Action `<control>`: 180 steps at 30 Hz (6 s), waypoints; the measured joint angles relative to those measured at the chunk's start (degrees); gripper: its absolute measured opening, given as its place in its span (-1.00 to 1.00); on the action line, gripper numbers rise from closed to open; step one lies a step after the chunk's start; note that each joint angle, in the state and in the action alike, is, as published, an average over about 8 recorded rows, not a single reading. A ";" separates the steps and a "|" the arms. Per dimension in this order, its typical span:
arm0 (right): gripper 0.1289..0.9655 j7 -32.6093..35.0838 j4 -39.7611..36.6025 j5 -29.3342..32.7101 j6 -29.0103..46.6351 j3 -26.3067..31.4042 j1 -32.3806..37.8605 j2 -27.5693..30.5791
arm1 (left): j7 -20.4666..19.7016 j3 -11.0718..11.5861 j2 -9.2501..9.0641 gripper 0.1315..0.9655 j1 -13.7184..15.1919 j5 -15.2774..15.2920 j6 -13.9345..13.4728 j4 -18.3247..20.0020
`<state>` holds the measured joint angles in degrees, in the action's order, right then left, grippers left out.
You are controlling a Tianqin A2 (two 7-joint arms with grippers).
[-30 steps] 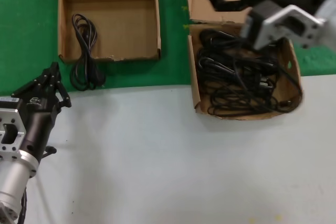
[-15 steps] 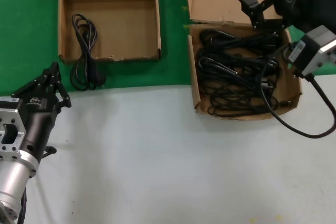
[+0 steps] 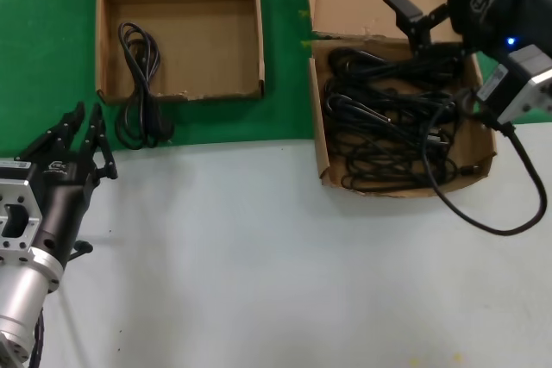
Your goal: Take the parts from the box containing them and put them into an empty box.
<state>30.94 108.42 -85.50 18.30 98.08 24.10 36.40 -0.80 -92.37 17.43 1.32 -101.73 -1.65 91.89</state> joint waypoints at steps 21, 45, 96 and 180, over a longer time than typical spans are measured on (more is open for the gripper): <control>1.00 -9.06 -4.90 -5.16 -5.36 -1.88 -7.05 -5.63 | 0.24 0.20 -0.07 -0.25 -0.39 -0.41 0.48 -0.07; 1.00 -19.65 -10.65 -11.21 -11.62 -4.07 -15.33 -12.22 | 0.52 0.44 -0.15 0.86 -0.84 -0.89 1.05 -0.14; 1.00 -29.83 -16.14 -16.99 -17.64 -6.18 -23.23 -18.52 | 0.77 0.67 -0.23 1.00 -1.27 -1.35 1.59 -0.21; 1.00 -29.82 -16.14 -16.99 -17.64 -6.18 -23.23 -18.52 | 0.77 0.67 -0.23 1.00 -1.27 -1.35 1.59 -0.21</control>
<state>1.11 92.28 -102.50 0.66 91.90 0.87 17.88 -0.03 -91.70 17.20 0.05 -103.08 -0.06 91.68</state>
